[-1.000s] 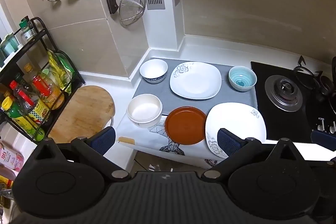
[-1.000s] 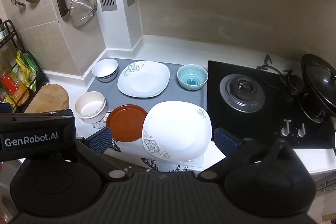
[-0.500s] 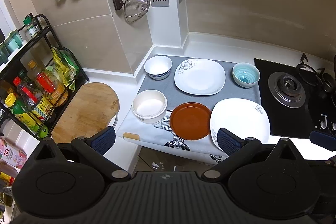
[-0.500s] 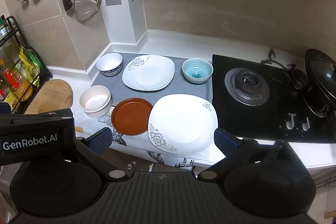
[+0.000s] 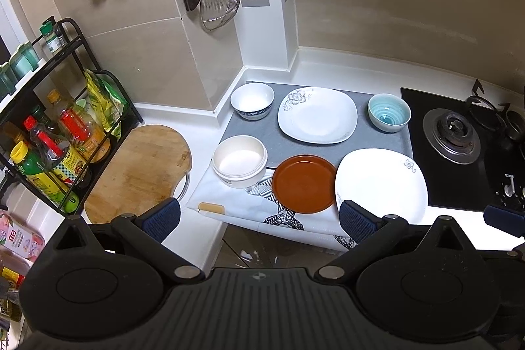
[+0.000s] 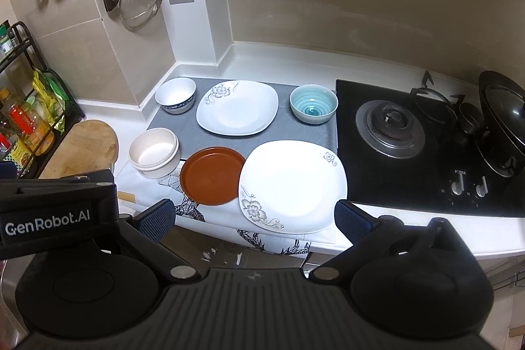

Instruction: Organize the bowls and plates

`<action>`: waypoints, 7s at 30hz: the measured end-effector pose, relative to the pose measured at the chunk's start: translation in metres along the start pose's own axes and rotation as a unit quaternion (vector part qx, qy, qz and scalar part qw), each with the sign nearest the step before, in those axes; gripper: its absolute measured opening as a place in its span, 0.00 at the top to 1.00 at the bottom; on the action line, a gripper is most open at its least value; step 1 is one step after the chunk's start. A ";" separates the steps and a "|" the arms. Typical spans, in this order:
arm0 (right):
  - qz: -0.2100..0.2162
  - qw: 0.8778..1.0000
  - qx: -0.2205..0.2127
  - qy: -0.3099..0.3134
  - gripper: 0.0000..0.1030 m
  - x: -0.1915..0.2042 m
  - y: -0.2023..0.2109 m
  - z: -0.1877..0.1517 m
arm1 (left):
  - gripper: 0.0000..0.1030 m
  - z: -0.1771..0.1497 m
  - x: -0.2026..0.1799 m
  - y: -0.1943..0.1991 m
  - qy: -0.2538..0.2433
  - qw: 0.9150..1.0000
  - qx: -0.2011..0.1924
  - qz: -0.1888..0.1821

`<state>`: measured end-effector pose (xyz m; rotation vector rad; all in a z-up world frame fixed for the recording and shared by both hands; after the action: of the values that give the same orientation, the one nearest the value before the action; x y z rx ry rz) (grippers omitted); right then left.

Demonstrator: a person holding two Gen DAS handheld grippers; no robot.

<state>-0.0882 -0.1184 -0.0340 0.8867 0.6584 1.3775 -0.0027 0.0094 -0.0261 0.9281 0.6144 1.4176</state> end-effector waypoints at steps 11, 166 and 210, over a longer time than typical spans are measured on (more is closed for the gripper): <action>-0.001 1.000 0.008 0.006 0.00 0.008 -0.005 -0.002 | 0.00 -0.003 0.004 -0.009 0.007 1.000 0.011 -0.005; 0.248 0.954 0.081 -0.147 0.88 -0.198 -0.287 0.037 | 0.83 0.088 -0.033 -0.338 0.023 0.918 0.246 -0.310; 0.156 0.973 0.086 -0.143 0.86 -0.066 -0.383 0.150 | 0.77 0.196 0.046 -0.458 0.010 0.936 0.226 -0.270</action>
<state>0.2378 -0.1954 -0.2825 1.3448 0.4307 1.4449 0.4162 0.0604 -0.2953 0.9977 1.1456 0.8025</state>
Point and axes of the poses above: each gripper's, at about its wrist camera, not at the fingertips, and y roughly against the way its jaws point, x to its left, z to its top, the point moved 2 cm from there along -y, roughly the way its jaws point, and after that the axes turned 7 degrees about x, right-handed, at the moved point
